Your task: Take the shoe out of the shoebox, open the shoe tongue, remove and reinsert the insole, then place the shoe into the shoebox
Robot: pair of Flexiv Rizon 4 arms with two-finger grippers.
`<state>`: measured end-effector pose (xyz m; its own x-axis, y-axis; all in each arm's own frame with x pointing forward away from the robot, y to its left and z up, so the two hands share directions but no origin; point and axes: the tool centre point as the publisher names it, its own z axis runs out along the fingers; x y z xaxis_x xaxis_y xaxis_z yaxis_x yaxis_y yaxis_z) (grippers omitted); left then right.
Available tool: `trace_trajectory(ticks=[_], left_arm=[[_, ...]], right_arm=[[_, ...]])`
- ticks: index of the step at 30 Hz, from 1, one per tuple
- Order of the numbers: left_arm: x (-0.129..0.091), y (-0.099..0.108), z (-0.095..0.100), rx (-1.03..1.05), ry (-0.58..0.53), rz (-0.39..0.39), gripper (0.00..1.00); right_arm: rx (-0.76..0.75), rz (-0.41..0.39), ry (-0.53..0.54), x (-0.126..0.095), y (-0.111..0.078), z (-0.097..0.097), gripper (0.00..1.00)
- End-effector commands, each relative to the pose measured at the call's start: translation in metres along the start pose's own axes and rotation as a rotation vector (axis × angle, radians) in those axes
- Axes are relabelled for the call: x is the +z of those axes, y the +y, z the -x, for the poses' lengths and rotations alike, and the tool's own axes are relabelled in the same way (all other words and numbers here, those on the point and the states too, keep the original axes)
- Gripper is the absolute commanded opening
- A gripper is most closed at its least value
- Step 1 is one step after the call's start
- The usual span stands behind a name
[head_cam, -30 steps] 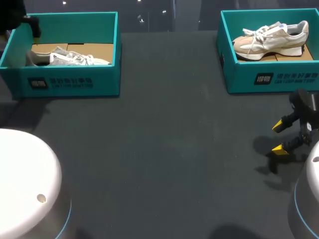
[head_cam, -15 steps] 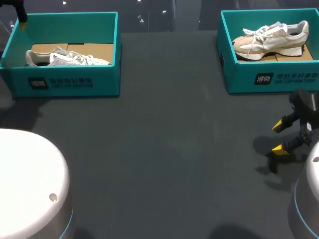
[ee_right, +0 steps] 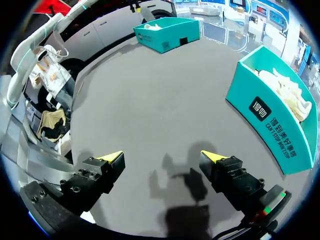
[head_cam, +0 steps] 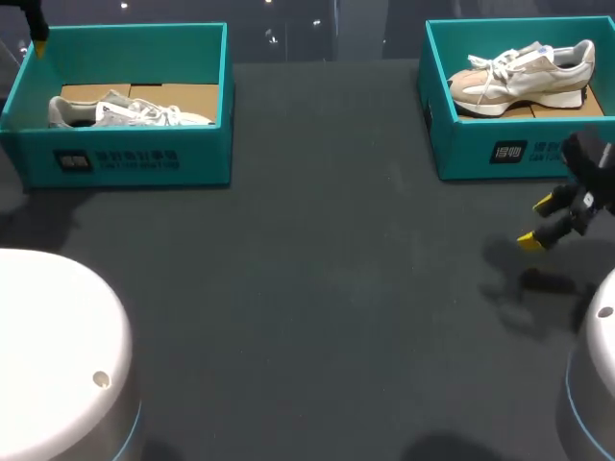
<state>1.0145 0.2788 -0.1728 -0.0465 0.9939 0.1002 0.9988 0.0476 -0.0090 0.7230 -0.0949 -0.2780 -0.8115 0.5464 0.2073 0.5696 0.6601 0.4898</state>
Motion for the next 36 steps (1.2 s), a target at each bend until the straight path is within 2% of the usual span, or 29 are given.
trace_trajectory(ticks=[1, 4, 6, 16, 20, 22, 24, 25, 27, 29, 36], left_arm=[[0.0, -0.001, -0.001, 0.001, 0.001, 0.003, 1.0], [0.0, -0.001, -0.001, 0.001, 0.001, 0.003, 1.0], [0.0, -0.001, -0.001, 0.001, 0.001, 0.003, 1.0], [0.0, -0.001, -0.001, 0.001, 0.001, 0.003, 1.0], [0.0, -0.001, -0.001, 0.001, 0.001, 0.003, 1.0], [0.0, -0.001, -0.001, 0.001, 0.001, 0.003, 1.0], [0.0, -0.001, -0.001, 0.001, 0.001, 0.003, 1.0], [0.0, -0.001, -0.001, 0.001, 0.001, 0.003, 1.0], [0.0, -0.001, -0.001, 0.001, 0.001, 0.003, 1.0], [0.0, -0.001, -0.001, 0.001, 0.001, 0.003, 1.0], [0.0, -0.001, -0.001, 0.001, 0.001, 0.003, 1.0]], right_arm=[[0.145, -0.086, -0.072, -0.013, 0.029, 0.01, 1.0], [0.197, -0.121, -0.15, -0.026, 0.042, 0.021, 1.0], [0.122, -0.101, -0.199, -0.036, 0.05, 0.029, 1.0], [0.122, -0.101, -0.199, -0.036, 0.05, 0.029, 1.0], [0.322, -0.184, -0.29, -0.043, 0.062, 0.064, 1.0], [0.407, -0.261, -0.359, -0.049, 0.071, 0.083, 1.0], [0.455, -0.259, -0.369, -0.058, 0.082, 0.102, 1.0], [0.483, -0.287, -0.411, -0.063, 0.088, 0.111, 1.0], [0.555, -0.246, -0.396, -0.073, 0.097, 0.132, 1.0], [0.631, -0.266, -0.431, -0.081, 0.104, 0.153, 1.0], [0.631, -0.266, -0.431, -0.081, 0.104, 0.153, 1.0]])
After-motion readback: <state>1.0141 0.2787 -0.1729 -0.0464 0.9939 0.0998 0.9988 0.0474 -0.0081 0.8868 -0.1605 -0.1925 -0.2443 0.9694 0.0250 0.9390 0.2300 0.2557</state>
